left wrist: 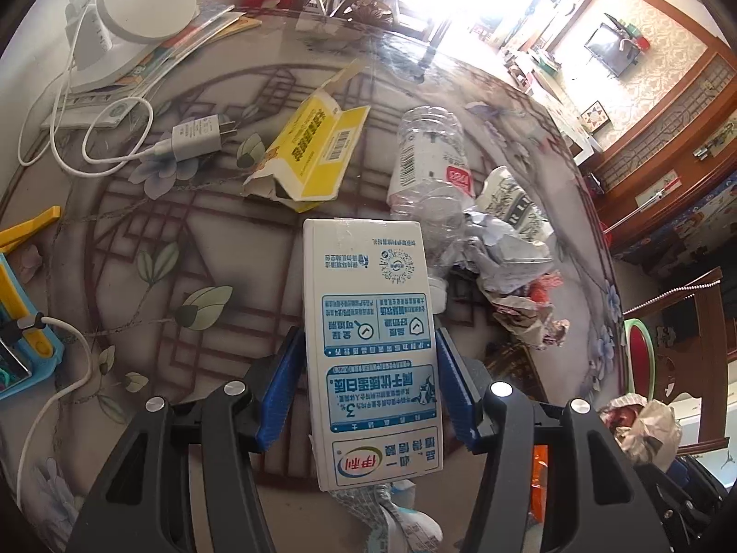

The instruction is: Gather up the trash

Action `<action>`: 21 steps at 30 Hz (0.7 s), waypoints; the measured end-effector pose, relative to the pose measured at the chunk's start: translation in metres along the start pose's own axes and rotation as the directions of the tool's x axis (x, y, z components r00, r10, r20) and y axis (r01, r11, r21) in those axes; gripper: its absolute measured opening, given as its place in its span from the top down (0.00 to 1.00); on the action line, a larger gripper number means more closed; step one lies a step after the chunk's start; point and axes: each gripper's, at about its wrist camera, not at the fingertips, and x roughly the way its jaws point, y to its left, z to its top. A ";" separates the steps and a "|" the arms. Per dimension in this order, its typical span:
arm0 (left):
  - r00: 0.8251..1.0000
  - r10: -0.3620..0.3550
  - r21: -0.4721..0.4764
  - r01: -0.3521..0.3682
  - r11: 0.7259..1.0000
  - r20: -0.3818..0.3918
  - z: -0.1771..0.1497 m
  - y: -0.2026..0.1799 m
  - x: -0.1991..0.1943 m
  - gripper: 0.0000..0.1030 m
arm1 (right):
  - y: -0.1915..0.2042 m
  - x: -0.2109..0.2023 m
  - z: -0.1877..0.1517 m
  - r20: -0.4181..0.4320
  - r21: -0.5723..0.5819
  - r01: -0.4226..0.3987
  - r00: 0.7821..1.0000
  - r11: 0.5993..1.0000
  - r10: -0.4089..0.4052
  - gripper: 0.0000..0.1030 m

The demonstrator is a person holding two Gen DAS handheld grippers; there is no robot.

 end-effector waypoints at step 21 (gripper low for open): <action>0.995 -0.072 0.107 0.065 0.992 0.067 0.004 -0.054 -0.029 0.48 | -0.012 -0.026 0.001 0.076 0.016 0.032 0.997 0.999 -0.033 0.62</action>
